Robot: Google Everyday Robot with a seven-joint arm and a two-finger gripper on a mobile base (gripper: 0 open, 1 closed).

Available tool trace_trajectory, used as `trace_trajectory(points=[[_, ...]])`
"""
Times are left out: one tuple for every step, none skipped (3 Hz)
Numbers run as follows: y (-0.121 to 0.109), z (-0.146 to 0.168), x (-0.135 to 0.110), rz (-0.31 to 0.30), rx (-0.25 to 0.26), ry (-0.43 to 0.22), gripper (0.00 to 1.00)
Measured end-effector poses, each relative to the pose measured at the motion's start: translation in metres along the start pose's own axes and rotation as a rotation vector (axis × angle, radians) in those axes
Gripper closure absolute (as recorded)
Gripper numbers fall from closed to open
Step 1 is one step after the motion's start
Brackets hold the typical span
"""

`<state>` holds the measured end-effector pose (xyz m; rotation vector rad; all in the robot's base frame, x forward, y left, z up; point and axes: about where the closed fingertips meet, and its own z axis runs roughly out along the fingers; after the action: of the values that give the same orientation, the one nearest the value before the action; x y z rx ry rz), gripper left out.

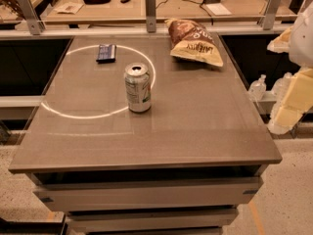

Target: Pick 7up can

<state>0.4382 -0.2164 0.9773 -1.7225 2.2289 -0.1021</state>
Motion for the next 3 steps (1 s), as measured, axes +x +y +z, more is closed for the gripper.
trace_trajectory(points=[[0.0, 0.0, 0.0, 0.0, 0.0, 0.0, 0.0], [-0.001, 0.0, 0.002, 0.03, -0.042, -0.083, 0.0], [-0.013, 0.019, 0.031, 0.089, -0.087, -0.267, 0.0]])
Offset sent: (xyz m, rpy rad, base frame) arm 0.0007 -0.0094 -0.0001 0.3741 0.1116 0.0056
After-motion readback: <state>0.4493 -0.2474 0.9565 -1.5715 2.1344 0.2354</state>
